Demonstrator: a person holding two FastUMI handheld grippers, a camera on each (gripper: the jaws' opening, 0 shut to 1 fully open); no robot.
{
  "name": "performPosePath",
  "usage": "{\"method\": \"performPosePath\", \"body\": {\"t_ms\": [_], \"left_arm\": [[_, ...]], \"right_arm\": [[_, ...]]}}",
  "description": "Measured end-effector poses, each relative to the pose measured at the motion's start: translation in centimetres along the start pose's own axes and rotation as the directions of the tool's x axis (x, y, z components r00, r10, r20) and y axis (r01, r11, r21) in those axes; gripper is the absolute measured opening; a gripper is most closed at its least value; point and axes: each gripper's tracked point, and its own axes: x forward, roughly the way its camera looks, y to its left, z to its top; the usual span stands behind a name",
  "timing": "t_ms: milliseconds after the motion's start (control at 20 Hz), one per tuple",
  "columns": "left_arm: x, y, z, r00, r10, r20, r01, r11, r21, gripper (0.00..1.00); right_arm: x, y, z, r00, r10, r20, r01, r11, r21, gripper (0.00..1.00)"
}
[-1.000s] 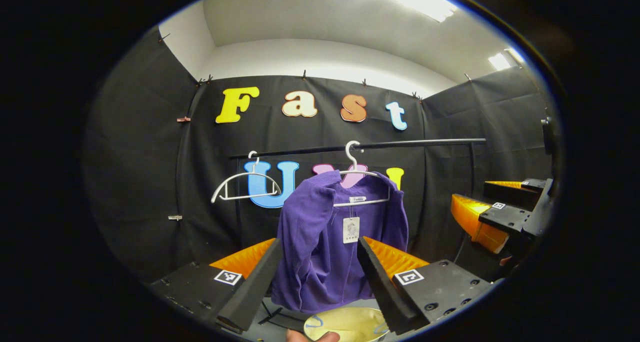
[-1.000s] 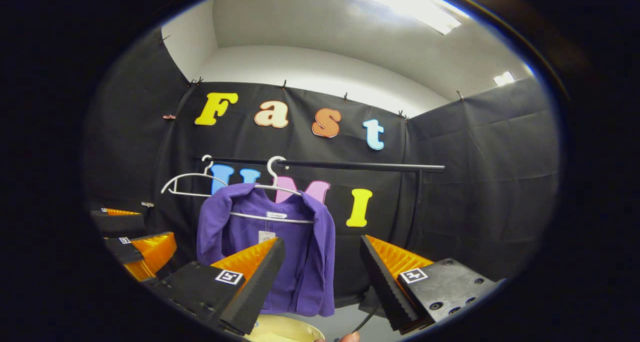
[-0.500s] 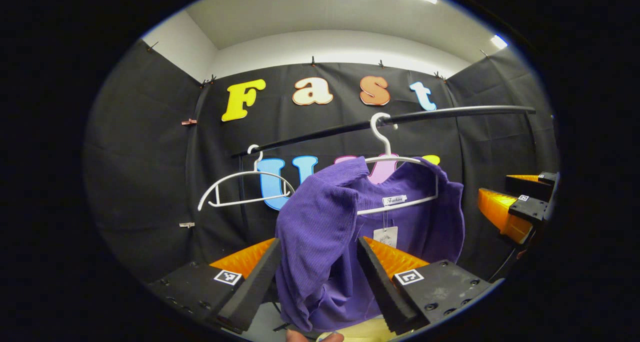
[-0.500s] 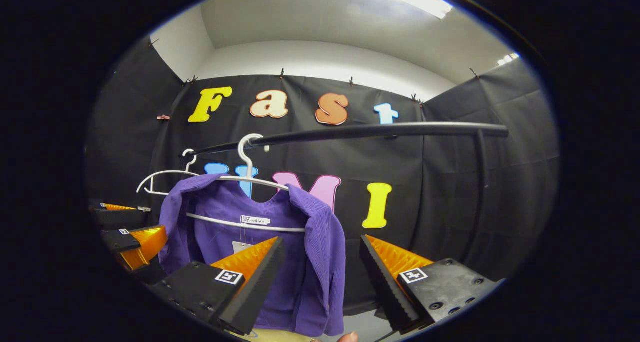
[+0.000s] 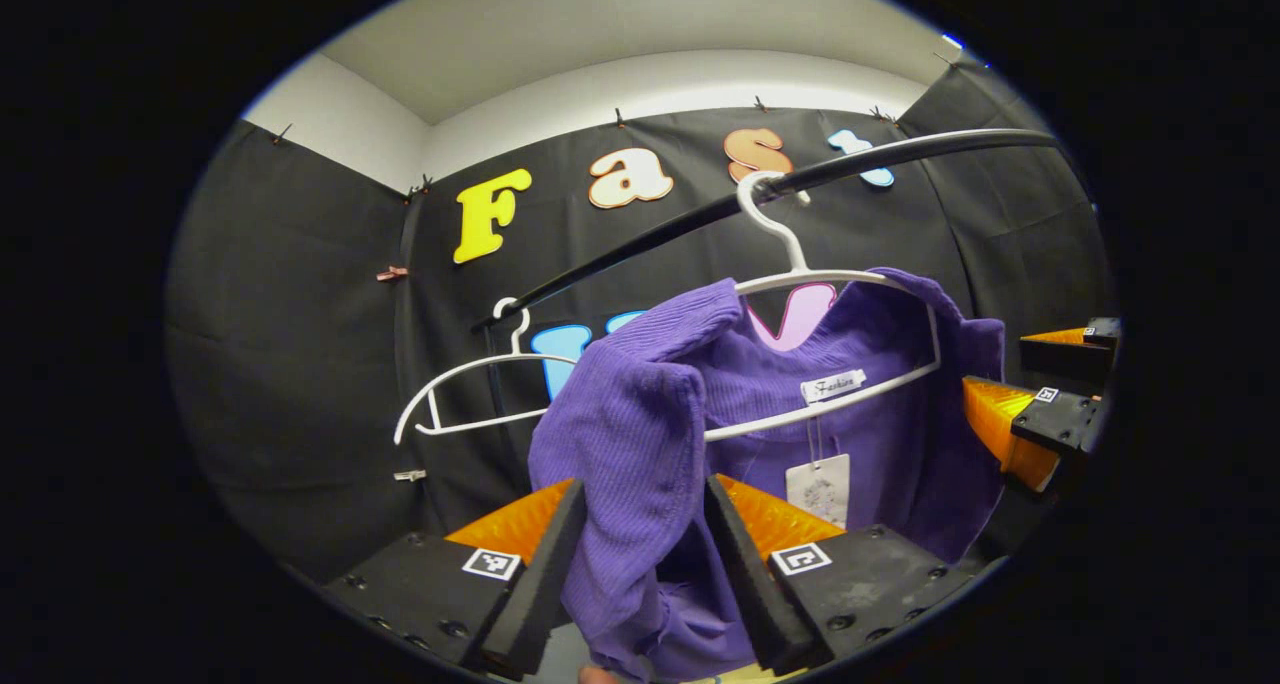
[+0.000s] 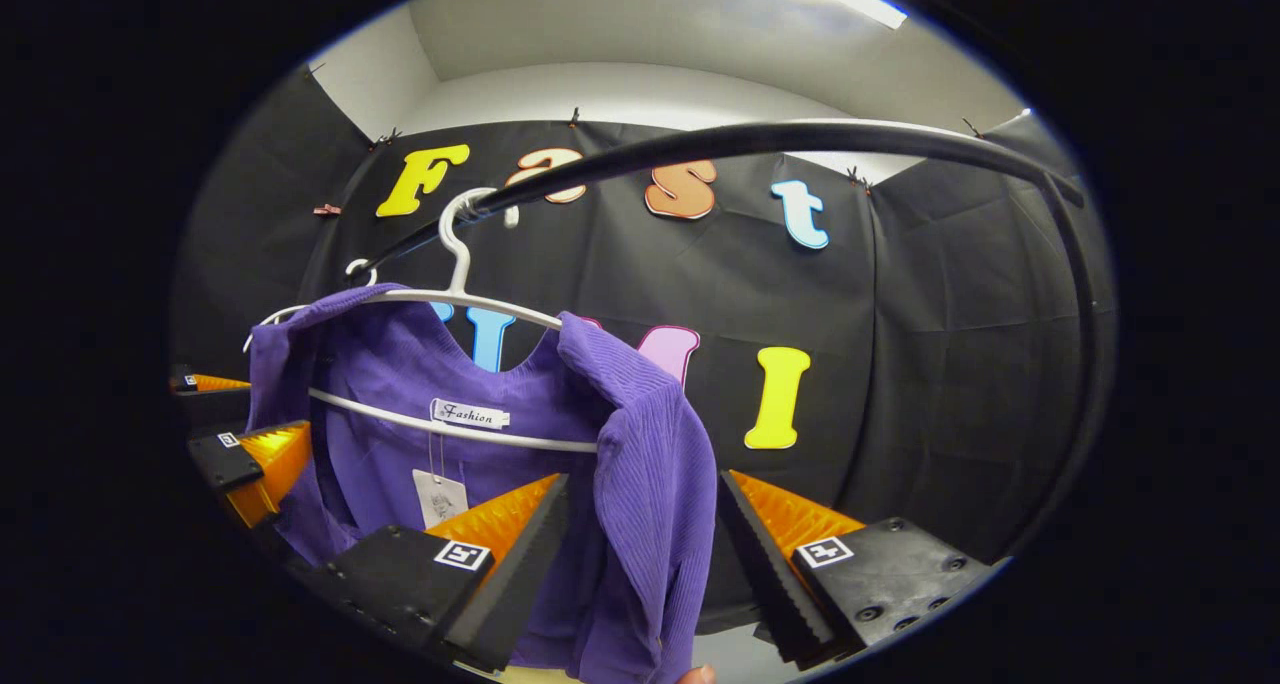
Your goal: Grasp the clothes on the hanger with both hands and then place them into the laundry hamper below.
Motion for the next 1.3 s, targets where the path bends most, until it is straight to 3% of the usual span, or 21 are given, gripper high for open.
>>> {"method": "performPosePath", "body": {"t_ms": [50, 200, 300, 350, 400, 500, 550, 600, 800, 950, 1100, 1300], "left_arm": [[0.2, 0.2, -0.1, 1.000, 0.001, -0.007, -0.001, 1.000, -0.001, 0.75], [1.1, 0.4, -0.4, 0.999, -0.022, -0.029, 0.021, 0.999, -0.034, 0.48], [1.3, 0.4, -0.6, 0.997, -0.059, -0.047, 0.057, 0.997, -0.043, 0.27], [1.3, 0.7, -0.5, 0.996, -0.070, -0.048, 0.068, 0.997, -0.039, 0.27], [1.3, 1.0, -0.3, 0.996, -0.075, -0.041, 0.074, 0.997, -0.032, 0.23], [1.5, 1.5, -0.2, 0.997, -0.076, -0.030, 0.076, 0.997, -0.014, 0.12], [1.6, 1.1, -0.7, 0.994, -0.100, -0.045, 0.099, 0.995, -0.018, 0.10], [1.5, 1.1, -1.4, 0.992, -0.105, -0.073, 0.104, 0.994, -0.020, 0.07], [1.7, 0.7, -0.8, 0.980, -0.187, -0.074, 0.184, 0.982, -0.040, 0.05], [1.9, 2.2, 1.1, 0.986, -0.159, -0.047, 0.159, 0.987, -0.013, 0.05], [2.6, 3.8, 3.4, 0.991, -0.135, -0.013, 0.135, 0.991, -0.021, 0.03], [4.1, 4.9, 6.1, 0.990, -0.144, 0.005, 0.144, 0.988, -0.057, 0.03]], "right_arm": [[0.5, 0.2, -0.3, 1.000, 0.007, -0.008, -0.007, 1.000, 0.007, 0.88], [2.0, 0.7, -1.2, 1.000, 0.022, -0.020, -0.022, 1.000, 0.012, 0.67], [2.9, 0.7, -2.0, 0.999, 0.034, -0.031, -0.035, 0.999, -0.022, 0.31], [3.2, 0.5, -2.6, 0.998, 0.041, -0.048, -0.043, 0.998, -0.040, 0.13], [3.1, 0.4, -3.4, 0.996, 0.038, -0.087, -0.042, 0.998, -0.046, 0.09], [3.8, 0.5, -3.4, 0.995, 0.047, -0.088, -0.051, 0.998, -0.037, 0.12], [3.6, 0.2, -2.9, 0.996, 0.051, -0.076, -0.054, 0.998, -0.035, 0.05], [3.7, 0.0, -2.8, 0.997, 0.047, -0.068, -0.050, 0.998, -0.044, 0.05], [2.6, -0.6, -0.7, 1.000, 0.026, 0.008, -0.025, 0.996, -0.091, 0.05], [2.7, -2.2, 2.9, 0.992, -0.026, 0.123, 0.042, 0.990, -0.134, 0.05], [3.0, -6.2, 5.4, 0.966, -0.152, 0.210, 0.176, 0.979, -0.102, 0.00], [5.2, -10.6, 3.5, 0.940, -0.308, 0.149, 0.307, 0.951, 0.032, 0.05]]}}
